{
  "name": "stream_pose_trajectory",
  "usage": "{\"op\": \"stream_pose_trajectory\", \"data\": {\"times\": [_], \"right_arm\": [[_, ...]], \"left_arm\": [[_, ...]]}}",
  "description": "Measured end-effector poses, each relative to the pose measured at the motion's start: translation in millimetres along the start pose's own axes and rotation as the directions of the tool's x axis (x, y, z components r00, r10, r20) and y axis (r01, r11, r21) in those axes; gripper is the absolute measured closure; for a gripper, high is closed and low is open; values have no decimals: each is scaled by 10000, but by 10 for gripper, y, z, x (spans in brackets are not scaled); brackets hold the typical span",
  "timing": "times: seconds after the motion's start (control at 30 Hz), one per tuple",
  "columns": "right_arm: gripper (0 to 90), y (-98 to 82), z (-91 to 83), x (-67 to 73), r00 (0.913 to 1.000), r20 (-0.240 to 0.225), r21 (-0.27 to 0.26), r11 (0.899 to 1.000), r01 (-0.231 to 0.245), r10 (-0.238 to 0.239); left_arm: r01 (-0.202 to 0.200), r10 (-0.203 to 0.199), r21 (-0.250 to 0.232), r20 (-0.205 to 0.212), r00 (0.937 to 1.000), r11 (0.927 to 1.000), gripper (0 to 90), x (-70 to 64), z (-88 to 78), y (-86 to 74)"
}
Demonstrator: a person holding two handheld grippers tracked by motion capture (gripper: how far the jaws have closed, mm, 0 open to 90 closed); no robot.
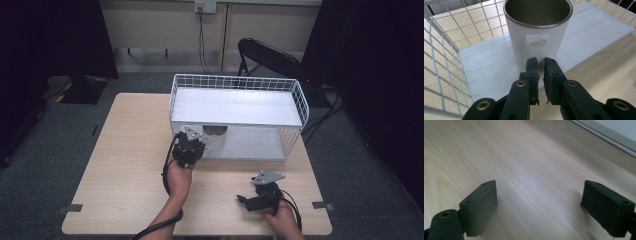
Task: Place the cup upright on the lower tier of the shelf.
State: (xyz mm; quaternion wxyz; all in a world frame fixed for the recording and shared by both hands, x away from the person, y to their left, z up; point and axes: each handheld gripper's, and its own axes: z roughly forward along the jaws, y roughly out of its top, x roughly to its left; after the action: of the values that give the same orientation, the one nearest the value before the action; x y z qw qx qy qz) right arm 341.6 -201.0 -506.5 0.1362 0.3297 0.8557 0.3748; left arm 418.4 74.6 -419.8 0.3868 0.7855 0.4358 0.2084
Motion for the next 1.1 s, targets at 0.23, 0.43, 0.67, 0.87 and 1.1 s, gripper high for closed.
{"op": "stream_pose_trajectory", "data": {"times": [0.23,0.43,0.67,0.87,1.1], "right_arm": [[124,0,0,0,10000,-3,-1,10000,-1,1],[123,0,0,0,10000,-3,-1,10000,0,0],[124,0,0,0,10000,0,-2,10000,1,-1],[124,0,0,0,10000,-1,-3,10000,0,0],[124,0,0,0,10000,-2,-3,10000,0,0]], "left_arm": [[49,-49,25,-42,10000,10000,807,7,72,29],[26,-25,139,-41,10000,9999,696,9,65,11],[35,-40,211,249,9997,9998,460,19,1,-51],[112,-117,115,457,9989,9999,340,46,-56,-125],[173,-186,181,710,9973,9997,285,87,-113,-226]]}}
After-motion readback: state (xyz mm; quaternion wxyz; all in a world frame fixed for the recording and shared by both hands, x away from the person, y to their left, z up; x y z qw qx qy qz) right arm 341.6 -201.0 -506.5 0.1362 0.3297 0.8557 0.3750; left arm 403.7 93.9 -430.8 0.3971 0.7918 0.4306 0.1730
